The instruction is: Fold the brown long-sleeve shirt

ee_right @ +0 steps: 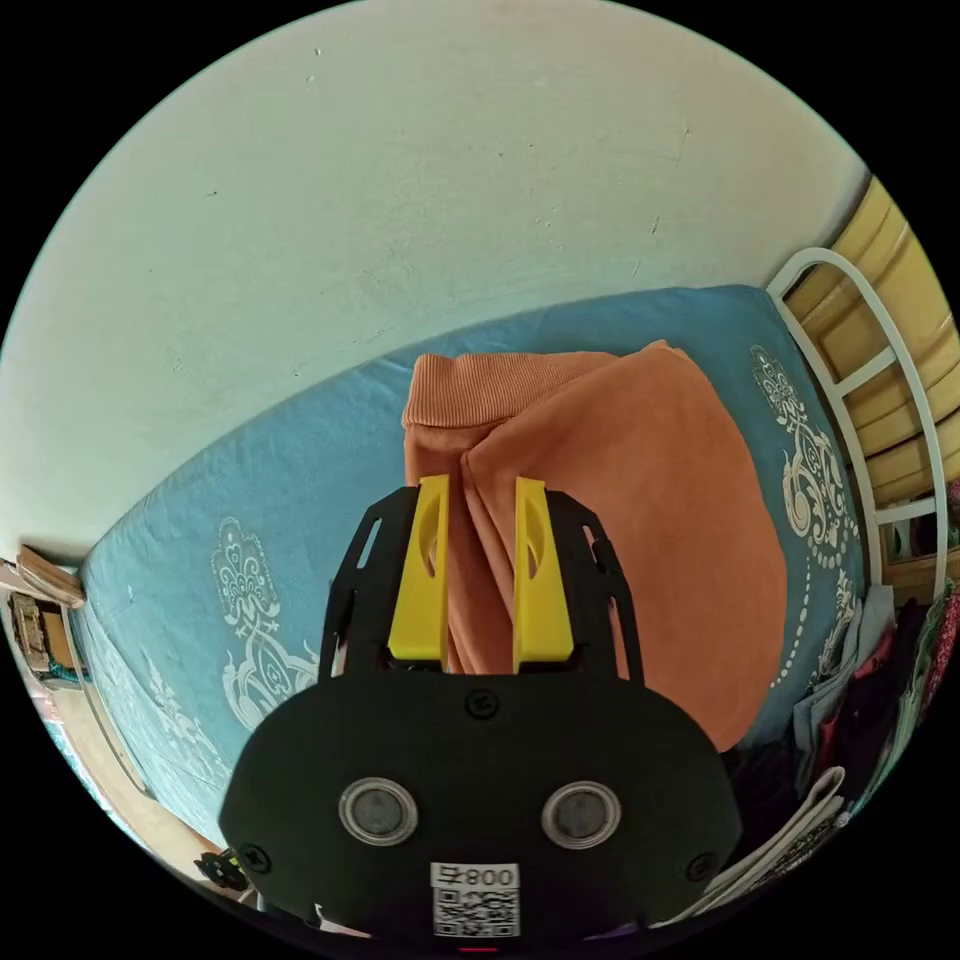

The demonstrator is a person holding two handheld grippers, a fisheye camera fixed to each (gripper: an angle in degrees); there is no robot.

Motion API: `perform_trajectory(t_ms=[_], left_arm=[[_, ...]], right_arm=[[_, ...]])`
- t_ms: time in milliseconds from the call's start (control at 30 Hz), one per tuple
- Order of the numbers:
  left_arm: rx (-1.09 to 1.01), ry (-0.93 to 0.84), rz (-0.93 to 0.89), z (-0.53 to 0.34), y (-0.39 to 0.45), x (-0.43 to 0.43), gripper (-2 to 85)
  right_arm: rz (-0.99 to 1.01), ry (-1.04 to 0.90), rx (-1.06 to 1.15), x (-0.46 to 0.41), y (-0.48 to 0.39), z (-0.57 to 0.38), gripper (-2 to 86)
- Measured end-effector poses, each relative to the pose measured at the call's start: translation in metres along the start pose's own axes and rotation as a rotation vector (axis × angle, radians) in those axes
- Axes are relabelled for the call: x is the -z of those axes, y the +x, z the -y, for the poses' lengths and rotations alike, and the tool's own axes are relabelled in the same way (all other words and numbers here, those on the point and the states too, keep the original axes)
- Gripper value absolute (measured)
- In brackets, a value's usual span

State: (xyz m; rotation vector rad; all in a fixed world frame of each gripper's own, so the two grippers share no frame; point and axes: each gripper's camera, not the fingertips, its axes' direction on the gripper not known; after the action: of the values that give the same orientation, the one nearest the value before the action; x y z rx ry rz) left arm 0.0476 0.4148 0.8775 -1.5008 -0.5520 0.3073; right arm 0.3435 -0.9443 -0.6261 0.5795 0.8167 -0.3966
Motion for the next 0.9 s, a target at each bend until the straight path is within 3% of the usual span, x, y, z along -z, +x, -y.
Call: perform_trajectory(t_ms=[67,200,367,500,600,667,900], left_arm=[[-0.016,-0.007,-0.004,0.004,-0.008,0.013,0.2],[-0.015,0.008,-0.033,0.006,-0.023,0.033,0.2],[-0.002,0.021,-0.071,0.007,-0.045,0.067,0.2],[0.063,0.02,-0.117,0.006,-0.062,0.093,0.1],[0.169,0.023,-0.273,0.005,-0.087,0.119,0.1],[0.238,0.119,-0.346,-0.002,-0.103,0.159,0.1],[0.344,0.462,-0.345,-0.051,-0.149,0.317,0.3]], right_arm=[[-0.064,0.008,0.006,-0.012,-0.007,0.011,7.8],[0.013,0.042,-0.072,-0.012,0.001,0.02,4.5],[0.244,0.097,-0.212,0.026,0.019,0.018,1.4],[0.34,0.159,-0.161,0.082,0.006,0.004,0.9],[0.53,0.198,-0.091,0.138,-0.007,-0.016,0.7],[0.702,0.221,-0.016,0.187,-0.028,-0.035,0.6],[1.138,0.208,0.163,0.311,-0.103,-0.099,0.5]])
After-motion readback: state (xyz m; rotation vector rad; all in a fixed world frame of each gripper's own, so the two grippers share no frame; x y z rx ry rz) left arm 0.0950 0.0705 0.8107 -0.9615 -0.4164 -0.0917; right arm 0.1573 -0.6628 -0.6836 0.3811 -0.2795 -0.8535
